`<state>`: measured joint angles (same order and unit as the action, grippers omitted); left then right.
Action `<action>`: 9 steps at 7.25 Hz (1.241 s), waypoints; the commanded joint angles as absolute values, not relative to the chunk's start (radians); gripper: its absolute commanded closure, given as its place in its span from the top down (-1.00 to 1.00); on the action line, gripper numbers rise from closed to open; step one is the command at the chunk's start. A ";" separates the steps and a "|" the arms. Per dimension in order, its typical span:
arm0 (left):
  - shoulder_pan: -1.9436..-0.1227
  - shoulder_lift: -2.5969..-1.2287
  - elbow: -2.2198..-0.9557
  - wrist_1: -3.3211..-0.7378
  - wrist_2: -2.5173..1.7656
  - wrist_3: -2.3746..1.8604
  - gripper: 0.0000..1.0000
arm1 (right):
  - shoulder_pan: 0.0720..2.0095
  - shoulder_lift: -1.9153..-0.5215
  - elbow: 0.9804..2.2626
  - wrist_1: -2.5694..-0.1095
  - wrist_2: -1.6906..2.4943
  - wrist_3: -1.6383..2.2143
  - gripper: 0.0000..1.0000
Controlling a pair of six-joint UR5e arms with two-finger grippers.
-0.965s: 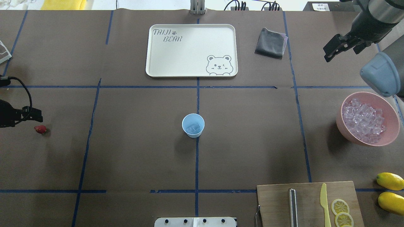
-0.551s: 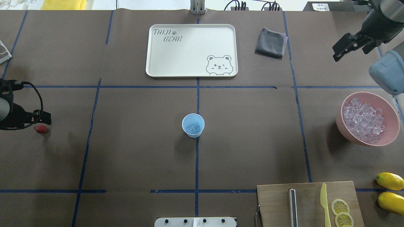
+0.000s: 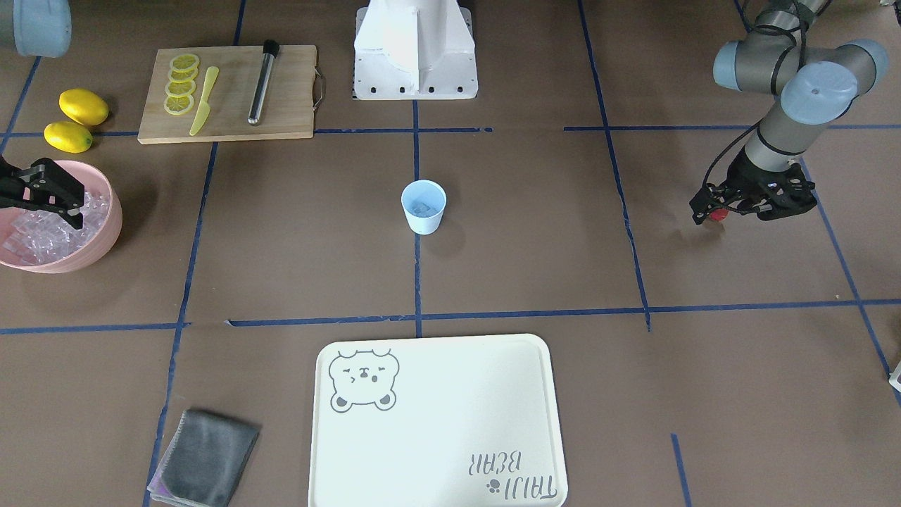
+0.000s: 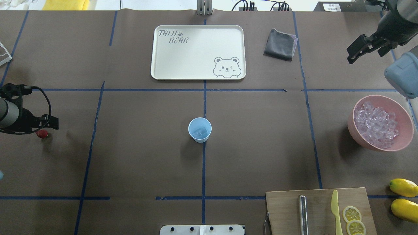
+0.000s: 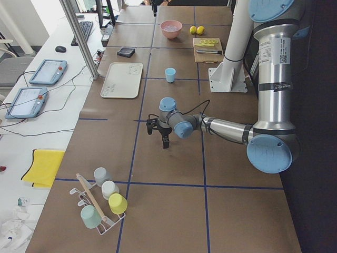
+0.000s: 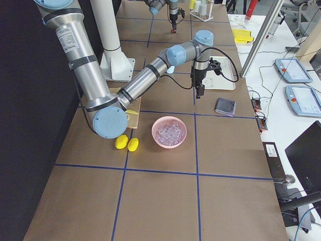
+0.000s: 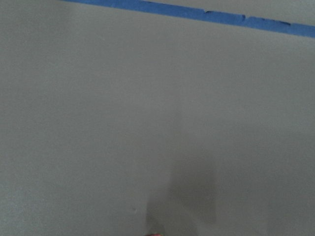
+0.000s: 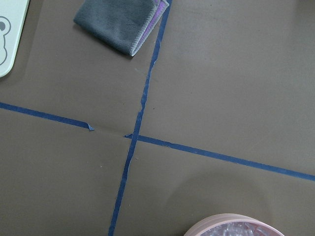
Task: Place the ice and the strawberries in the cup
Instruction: 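Lower the left gripper onto the red strawberry and grasp it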
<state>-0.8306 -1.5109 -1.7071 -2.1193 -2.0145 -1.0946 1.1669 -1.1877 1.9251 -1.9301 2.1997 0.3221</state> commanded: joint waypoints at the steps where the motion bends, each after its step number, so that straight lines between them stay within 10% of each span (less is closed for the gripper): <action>1: -0.830 -1.513 -1.704 -2.120 -2.017 -1.098 0.95 | 1.169 -1.189 1.925 -1.931 2.200 0.322 0.99; 9: -0.831 -1.494 -1.706 -2.120 -2.028 -1.095 0.48 | 1.169 -1.190 1.927 -1.931 2.200 0.324 0.99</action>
